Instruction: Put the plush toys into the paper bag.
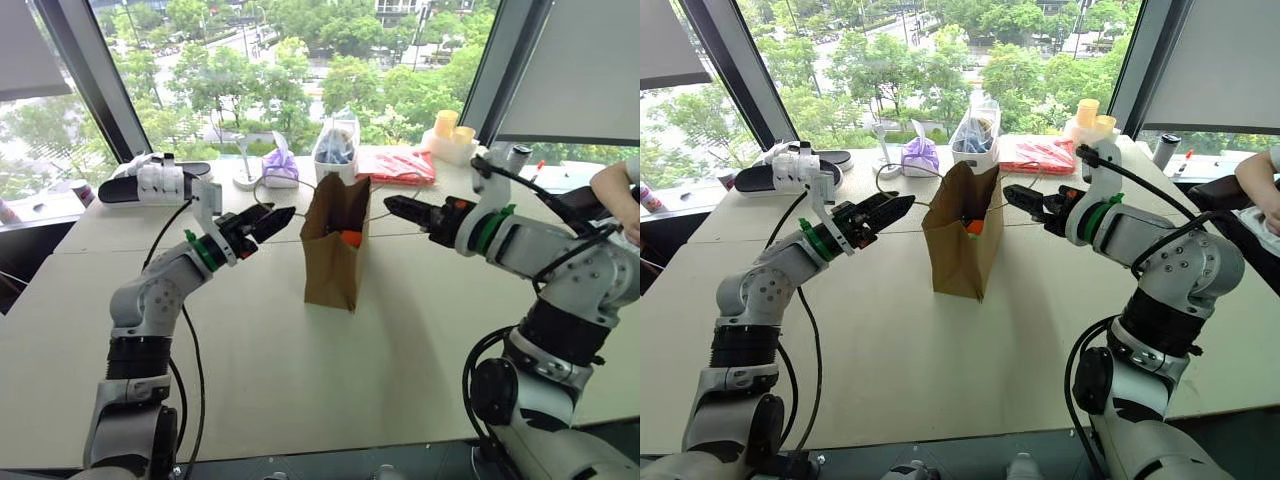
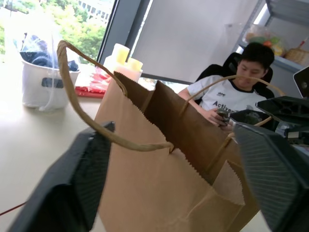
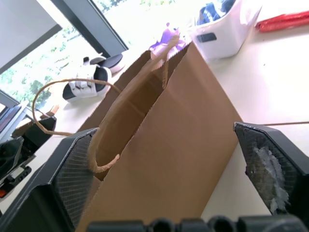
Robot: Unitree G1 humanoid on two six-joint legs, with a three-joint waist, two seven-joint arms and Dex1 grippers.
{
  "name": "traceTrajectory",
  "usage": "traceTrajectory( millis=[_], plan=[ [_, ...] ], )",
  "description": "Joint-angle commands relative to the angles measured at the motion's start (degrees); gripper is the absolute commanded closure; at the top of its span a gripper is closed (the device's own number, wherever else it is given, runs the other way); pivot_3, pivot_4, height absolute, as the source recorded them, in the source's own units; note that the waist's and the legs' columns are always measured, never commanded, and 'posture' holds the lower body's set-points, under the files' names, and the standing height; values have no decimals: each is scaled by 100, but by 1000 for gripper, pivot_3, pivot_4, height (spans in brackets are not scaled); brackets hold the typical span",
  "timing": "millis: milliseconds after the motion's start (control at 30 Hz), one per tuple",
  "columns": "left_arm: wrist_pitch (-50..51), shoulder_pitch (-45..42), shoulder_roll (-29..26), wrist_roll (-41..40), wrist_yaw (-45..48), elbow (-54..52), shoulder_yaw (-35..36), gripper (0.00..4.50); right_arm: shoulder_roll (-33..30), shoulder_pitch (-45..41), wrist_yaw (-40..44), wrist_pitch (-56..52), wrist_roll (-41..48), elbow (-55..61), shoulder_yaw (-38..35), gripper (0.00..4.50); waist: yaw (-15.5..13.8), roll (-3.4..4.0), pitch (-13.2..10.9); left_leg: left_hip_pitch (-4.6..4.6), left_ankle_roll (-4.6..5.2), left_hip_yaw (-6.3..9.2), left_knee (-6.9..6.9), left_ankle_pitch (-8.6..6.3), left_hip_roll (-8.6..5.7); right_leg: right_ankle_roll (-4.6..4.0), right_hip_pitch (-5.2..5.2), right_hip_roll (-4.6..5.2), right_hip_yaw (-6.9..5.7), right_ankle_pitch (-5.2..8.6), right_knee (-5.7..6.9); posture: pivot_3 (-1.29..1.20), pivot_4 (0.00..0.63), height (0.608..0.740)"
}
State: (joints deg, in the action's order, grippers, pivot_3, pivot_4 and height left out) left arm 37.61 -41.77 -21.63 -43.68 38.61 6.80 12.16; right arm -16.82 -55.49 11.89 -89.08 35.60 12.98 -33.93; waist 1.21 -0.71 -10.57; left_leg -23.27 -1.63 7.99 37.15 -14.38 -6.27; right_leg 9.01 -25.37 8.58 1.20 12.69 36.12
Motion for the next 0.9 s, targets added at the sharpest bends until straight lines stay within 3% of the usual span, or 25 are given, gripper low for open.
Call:
traceTrajectory(
  millis=[33, 267, 467, 533, 633, 767, 900],
  plan=[
    [408, -79, -168, -452, 269, -490, 106, 63, -149, -400, 22, -65, 177, 210, -275, 0, -4, 0, 0, 0, 0, 0, 0, 0, 0, 0, 0, 0, 0, 0, 0, 0, 150, 740],
    [1285, 361, -1186, -1013, 672, -1090, 466, 63, -1089, -158, 387, -342, 1211, 942, -626, 0, -9, 2, -1, -1, 12, 0, -6, -8, -1, 0, -2, 1, 0, 0, -3, 0, 150, 740],
    [1422, 608, -1590, -1084, 794, -1196, 600, 63, -1290, 624, 367, -342, 1794, 1378, -853, 0, -27, 1, -1, 3, 23, -2, 0, -13, 0, 0, 8, 0, -1, 0, -6, 0, 150, 740],
    [1044, 924, -1649, -631, 1103, -1376, 119, 63, -1479, 1425, 557, 91, 1592, 1748, -290, 0, -31, 2, 0, 7, 23, -2, -1, -13, 1, 0, 10, 1, -1, 0, -4, 0, 150, 740],
    [-153, 1185, -1302, 457, 1212, -1318, -728, 63, -1658, 2516, 818, 1289, 924, 1874, 890, 0, -65, 1, 1, 15, 22, -22, -5, -13, -3, 1, 24, 2, -2, 0, -11, 0, 150, 740],
    [-1289, 1153, -550, 1213, 1046, -856, -1130, 0, -1520, 2747, 1033, 2690, 67, 1346, 2187, 1307, -31, -1, -1, 12, 21, -33, 8, -12, -1, -1, 26, 2, 1, -11, -19, 0, 150, 740],
    [-1949, 996, -40, 1686, 982, -400, -1396, 0, -1430, 2506, 1299, 3627, -522, 605, 2947, 3560, -31, -2, -1, 32, 20, -35, 0, -11, 7, -4, 37, -4, -2, -19, -23, 0, 150, 740]
  ],
)
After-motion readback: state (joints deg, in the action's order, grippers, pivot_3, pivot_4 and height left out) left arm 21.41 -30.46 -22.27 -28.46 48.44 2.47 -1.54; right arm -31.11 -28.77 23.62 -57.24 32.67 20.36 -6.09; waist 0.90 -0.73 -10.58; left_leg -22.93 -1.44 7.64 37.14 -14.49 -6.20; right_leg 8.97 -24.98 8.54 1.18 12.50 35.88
